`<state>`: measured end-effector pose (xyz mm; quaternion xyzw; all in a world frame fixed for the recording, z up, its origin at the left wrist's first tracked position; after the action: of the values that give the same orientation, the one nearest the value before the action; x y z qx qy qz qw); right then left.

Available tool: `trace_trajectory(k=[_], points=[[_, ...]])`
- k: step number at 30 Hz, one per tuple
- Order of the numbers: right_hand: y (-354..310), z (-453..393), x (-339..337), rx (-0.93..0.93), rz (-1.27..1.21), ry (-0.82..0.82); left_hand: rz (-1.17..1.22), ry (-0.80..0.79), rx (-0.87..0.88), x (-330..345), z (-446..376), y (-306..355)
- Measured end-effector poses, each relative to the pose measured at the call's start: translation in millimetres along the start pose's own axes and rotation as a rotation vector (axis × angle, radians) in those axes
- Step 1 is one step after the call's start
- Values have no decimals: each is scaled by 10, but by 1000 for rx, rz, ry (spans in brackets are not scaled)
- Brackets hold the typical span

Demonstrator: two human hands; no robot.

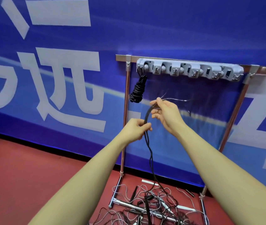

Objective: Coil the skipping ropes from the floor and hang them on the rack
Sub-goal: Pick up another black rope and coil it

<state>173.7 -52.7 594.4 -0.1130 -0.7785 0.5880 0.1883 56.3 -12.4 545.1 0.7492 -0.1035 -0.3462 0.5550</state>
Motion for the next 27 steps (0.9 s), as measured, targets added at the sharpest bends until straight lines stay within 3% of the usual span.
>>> trace_trajectory(k=[3, 6, 9, 12, 16, 21, 25, 27], points=[[208, 74, -133, 132, 220, -95, -2, 92, 19, -64, -69, 69], [578, 301, -208, 264, 648, -345, 82, 112, 16, -87, -127, 143], [821, 517, -139, 287, 669, -505, 128, 128, 21, -94, -148, 251], [778, 477, -99, 150, 600, -313, 232, 158, 2, -126, -105, 350], [592, 386, -96, 20, 434, -97, 322, 172, -168, -154, -40, 135], [438, 313, -37, -25, 212, -16, -166, -81, -61, 187, 321, -407], [364, 304, -4, -2, 19, -16, -50, 48, -57, 130, 284, -470], [439, 327, -86, 61, 106, -56, 4, 129, -54, 55, 220, -394]])
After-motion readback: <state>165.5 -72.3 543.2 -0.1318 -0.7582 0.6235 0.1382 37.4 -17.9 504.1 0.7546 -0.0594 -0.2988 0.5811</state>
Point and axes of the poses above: each hand's wrist, its own z-axis away from the middle knuckle, its own x-axis out of the palm, y = z × x, the point moved 6 cm from there along -z, towards the middle knuckle, and after that the axes turned 1 degree about -y, right-handed, at the moved point
